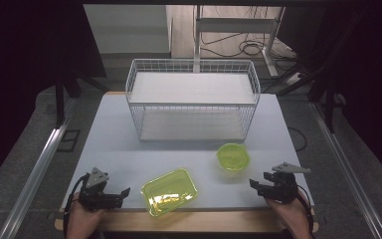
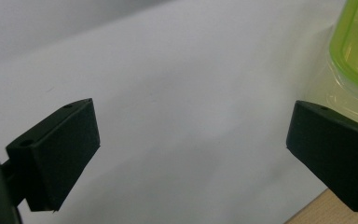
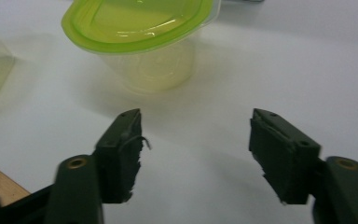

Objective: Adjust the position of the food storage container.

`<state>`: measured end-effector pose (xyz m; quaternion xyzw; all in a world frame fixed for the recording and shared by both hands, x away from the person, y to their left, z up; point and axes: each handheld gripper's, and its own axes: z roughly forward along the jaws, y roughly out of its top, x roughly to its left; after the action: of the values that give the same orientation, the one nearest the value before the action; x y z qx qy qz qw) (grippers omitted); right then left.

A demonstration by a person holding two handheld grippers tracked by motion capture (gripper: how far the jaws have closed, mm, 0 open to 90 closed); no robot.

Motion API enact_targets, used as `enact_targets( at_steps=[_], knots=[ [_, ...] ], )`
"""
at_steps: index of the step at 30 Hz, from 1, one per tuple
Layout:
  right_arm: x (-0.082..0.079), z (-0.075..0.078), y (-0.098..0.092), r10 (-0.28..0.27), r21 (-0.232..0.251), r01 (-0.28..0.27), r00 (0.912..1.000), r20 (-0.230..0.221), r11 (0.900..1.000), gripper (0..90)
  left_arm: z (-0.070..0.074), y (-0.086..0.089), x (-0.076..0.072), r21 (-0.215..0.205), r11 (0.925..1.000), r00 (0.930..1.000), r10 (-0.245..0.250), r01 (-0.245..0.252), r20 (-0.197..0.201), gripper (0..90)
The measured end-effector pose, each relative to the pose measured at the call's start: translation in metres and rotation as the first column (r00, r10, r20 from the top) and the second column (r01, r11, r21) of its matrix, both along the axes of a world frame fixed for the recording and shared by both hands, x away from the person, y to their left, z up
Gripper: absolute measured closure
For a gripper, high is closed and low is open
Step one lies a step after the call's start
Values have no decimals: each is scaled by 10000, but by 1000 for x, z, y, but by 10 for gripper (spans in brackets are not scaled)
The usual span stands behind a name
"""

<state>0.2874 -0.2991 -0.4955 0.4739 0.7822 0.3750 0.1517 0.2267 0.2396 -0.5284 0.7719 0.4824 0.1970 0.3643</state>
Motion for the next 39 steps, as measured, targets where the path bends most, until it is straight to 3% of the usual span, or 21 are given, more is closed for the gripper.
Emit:
enact_targets(
  at_steps=[1,2,3,8,9,10,11,15,19,29,37,39],
  knots=[
    [0,2,-1,142,121,-141,9999,-59,9998,438,0,0,0,43,10000,10000,1,-2,46,23],
    [0,2,-1,142,121,-141,9999,-59,9998,438,0,0,0,43,10000,10000,1,-2,46,23],
    [0,4,-1,322,157,-322,9995,6,9994,513,0,0,0,41,10000,10000,2,-2,68,22],
    [0,6,0,776,-78,-776,9970,54,9970,638,1,1,-1,-35,9999,9997,-118,119,220,22],
    [-1,8,1,878,-320,-867,9956,333,9957,703,1,1,-1,-9,9999,9997,-167,168,202,22],
    [-1,8,1,878,-320,-867,9956,333,9957,703,1,0,-1,36,9998,9996,-214,213,172,22],
    [-2,13,2,961,-364,-940,9934,619,9949,766,1,-1,-1,214,9992,9992,-354,350,201,22],
    [-3,19,5,1190,-407,-1157,9886,919,9925,871,0,-2,0,205,9991,9992,-367,364,163,21],
    [-1,22,7,1335,-393,-1303,9865,951,9907,892,0,-2,0,218,9990,9992,-385,382,137,21],
    [10,32,22,1754,427,-1786,9821,687,9830,894,-3,-3,2,215,9984,9986,-516,514,83,21],
    [19,35,38,2075,376,-2098,9766,571,9770,894,-2,-4,6,241,9978,9980,-615,611,158,23],
    [24,36,47,2308,501,-2332,9718,495,9711,894,-2,-5,6,247,9980,9980,-592,587,208,23]
  ],
)
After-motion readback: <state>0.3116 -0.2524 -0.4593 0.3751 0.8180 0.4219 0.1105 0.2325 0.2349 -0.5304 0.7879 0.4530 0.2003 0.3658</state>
